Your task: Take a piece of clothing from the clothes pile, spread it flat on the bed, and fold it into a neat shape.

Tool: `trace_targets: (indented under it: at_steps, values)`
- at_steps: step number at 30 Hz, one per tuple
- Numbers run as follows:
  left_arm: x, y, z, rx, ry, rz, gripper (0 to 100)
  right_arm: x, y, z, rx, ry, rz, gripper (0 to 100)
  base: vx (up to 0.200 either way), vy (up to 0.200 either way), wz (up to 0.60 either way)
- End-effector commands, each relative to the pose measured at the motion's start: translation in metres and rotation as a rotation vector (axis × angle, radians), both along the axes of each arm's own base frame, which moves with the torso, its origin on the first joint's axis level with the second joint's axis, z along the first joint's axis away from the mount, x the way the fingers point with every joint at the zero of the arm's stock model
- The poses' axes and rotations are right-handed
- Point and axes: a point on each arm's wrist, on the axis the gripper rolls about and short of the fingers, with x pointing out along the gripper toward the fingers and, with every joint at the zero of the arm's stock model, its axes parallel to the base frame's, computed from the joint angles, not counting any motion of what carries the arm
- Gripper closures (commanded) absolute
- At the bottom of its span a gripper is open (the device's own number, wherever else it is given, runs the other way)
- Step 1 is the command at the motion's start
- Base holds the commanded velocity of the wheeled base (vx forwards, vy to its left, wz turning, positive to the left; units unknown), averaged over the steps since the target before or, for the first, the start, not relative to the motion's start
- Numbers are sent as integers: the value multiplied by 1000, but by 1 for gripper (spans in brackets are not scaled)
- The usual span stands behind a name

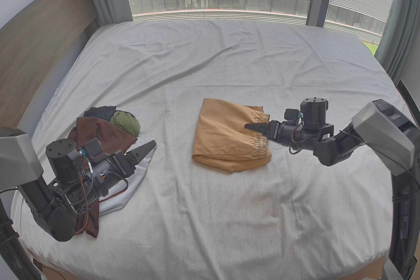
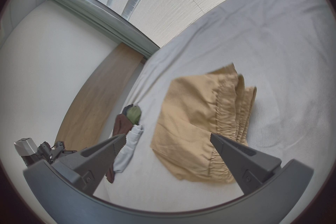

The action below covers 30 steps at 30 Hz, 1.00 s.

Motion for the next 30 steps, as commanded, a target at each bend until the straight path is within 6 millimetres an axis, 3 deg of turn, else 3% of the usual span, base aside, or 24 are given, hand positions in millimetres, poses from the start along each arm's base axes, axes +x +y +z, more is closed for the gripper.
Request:
trace_targets:
  at_steps: [1, 4, 5, 7, 8, 11, 15, 18, 21, 22, 23, 27, 30]
  values:
    - [-81, 12, 96, -101, -312, -62, 0, -144, -30, 167, 14, -338, 38, 0, 0, 0, 0]
    - [-121, 24, 111, -104, -364, -67, 0, -210, -53, 191, -24, -450, 37, 0, 0, 0, 0]
    - [-121, 24, 111, -104, -364, -67, 0, -210, -53, 191, -24, -450, 37, 0, 0, 0, 0]
    - [-164, 38, 121, -68, -439, -80, 0, -285, -85, 201, -62, -527, -9, 0, 0, 0, 0]
    - [-168, 39, 122, -63, -446, -81, 0, -290, -88, 202, -66, -532, -17, 0, 0, 0, 0]
    - [-204, 51, 120, 2, -471, -57, 0, -342, -110, 194, -106, -580, -96, 0, 0, 0, 0]
    - [-249, 66, 101, 86, -444, 2, 0, -399, -122, 166, -126, -673, -172, 0, 0, 0, 0]
    - [-281, 73, 81, 101, -441, 12, 0, -431, -125, 139, -119, -734, -189, 0, 0, 0, 0]
    - [-296, 74, 63, 133, -422, 75, 0, -450, -126, 110, -127, -745, -210, 0, 0, 0, 0]
    - [-296, 74, 63, 133, -422, 75, 0, -450, -126, 110, -127, -745, -210, 0, 0, 0, 0]
    - [-302, 73, 51, 145, -428, 115, 0, -460, -127, 85, -129, -737, -208, 0, 0, 0, 0]
    - [-291, 73, 22, 252, -425, 161, 0, -473, -127, 38, -182, -696, -239, 0, 0, 0, 0]
    - [-290, 74, 16, 309, -378, 208, 0, -471, -129, 26, -299, -603, -380, 0, 0, 0, 0]
